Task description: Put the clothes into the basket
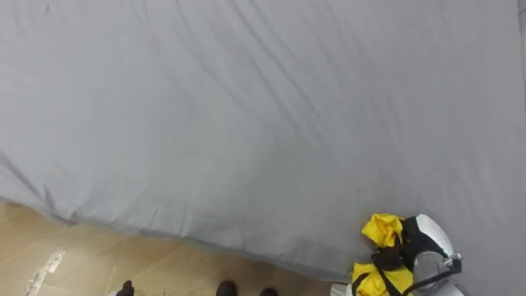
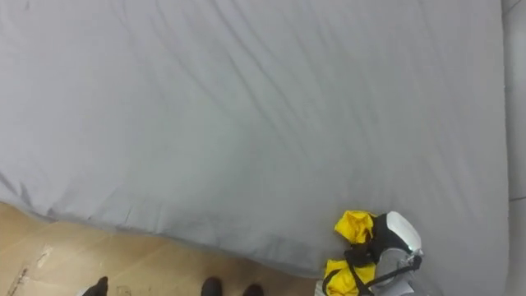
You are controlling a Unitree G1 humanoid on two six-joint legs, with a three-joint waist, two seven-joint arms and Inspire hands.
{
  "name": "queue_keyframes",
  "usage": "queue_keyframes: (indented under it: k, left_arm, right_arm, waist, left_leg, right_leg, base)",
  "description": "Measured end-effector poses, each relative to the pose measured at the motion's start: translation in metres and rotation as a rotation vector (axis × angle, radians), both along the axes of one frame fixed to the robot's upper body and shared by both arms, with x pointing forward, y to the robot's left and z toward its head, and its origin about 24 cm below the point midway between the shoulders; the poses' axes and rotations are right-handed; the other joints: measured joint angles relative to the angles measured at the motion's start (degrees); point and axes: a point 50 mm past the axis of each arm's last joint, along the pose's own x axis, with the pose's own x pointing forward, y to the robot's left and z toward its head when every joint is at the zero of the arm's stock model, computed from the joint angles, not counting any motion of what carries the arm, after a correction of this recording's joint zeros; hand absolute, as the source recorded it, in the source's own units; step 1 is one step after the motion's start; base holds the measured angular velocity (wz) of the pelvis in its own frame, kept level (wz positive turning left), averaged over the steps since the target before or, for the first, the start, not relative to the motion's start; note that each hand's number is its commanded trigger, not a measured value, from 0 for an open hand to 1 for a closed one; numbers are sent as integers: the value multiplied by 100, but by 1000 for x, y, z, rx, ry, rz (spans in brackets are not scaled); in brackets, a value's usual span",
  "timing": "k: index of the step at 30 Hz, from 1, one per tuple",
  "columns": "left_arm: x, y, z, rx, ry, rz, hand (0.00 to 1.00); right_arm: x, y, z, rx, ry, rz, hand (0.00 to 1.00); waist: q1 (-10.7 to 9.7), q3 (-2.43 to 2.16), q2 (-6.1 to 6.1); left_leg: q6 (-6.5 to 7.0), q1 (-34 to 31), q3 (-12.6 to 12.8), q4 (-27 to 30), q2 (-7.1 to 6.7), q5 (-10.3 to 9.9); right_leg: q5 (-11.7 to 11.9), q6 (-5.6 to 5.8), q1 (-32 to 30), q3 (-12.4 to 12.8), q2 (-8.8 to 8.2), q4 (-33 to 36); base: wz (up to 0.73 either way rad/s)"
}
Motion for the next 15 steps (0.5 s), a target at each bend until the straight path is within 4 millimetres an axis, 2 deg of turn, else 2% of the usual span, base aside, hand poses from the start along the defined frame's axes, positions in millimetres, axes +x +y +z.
queue_keyframes:
  k: [5,10,13,15]
  left_arm:
    - [-1,1,0,2,0,1,0]
    - [2,4,2,8,-9,5,0]
    - [1,7,2,8,-19,29,0]
    - [-6,11,1,13,-10,46,0]
  right_arm:
    - [6,-2,5,29,-39,-37,100]
    - [14,-7,14,94,-102,-99,100]
    - [28,-8,30,148,-212,-125,100]
    - [39,-10,47,217,-324,-148,100]
  waist:
    - [11,28,31]
    - [-23,54,74]
    - [-182,79,123]
    - [-334,80,152]
  left_leg:
    - [10,-54,64,-9,-4,5]
    - [22,-17,221,-11,3,11]
    - [22,150,372,-40,8,10]
    - [29,511,494,-111,8,3]
  right_leg:
    - [17,22,-81,67,-3,3]
    - [50,46,-129,239,-10,70]
    - [55,60,-57,386,-13,128]
    - [37,88,260,483,-8,101]
  base:
    - [-8]
    - [-18]
    - [-27]
    - [-21]
